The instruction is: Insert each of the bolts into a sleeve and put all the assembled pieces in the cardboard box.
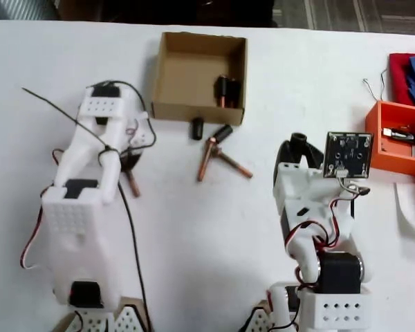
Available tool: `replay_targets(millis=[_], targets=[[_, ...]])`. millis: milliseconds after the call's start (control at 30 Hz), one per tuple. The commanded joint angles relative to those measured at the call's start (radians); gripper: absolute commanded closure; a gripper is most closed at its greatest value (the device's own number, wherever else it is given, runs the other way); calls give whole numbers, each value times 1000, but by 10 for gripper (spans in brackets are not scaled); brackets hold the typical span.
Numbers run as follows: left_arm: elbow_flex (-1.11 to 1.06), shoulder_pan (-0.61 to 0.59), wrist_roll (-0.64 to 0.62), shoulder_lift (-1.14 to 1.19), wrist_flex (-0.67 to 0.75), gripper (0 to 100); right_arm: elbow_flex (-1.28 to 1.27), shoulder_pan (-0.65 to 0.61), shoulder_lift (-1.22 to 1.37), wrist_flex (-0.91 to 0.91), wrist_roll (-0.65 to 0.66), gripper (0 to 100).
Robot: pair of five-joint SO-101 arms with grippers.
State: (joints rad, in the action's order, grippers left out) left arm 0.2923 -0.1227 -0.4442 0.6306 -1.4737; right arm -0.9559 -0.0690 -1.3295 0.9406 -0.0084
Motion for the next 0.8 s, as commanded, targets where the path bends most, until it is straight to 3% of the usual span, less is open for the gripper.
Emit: replay_targets(millis=[0, 133, 333, 667, 767], targets=[[24, -41, 311, -3, 26, 973, 9, 7, -16, -4, -8, 975], [81, -57, 493, -6, 35, 970, 9, 7, -16, -4, -8, 975], [302, -51, 446, -5, 15, 969, 9, 7, -16, -4, -8, 975], [325, -60, 433, 227, 92, 968, 9, 8, -16, -4, -8, 975], [357, -61, 433, 216, 68, 918, 9, 8, -16, -4, -8, 975]])
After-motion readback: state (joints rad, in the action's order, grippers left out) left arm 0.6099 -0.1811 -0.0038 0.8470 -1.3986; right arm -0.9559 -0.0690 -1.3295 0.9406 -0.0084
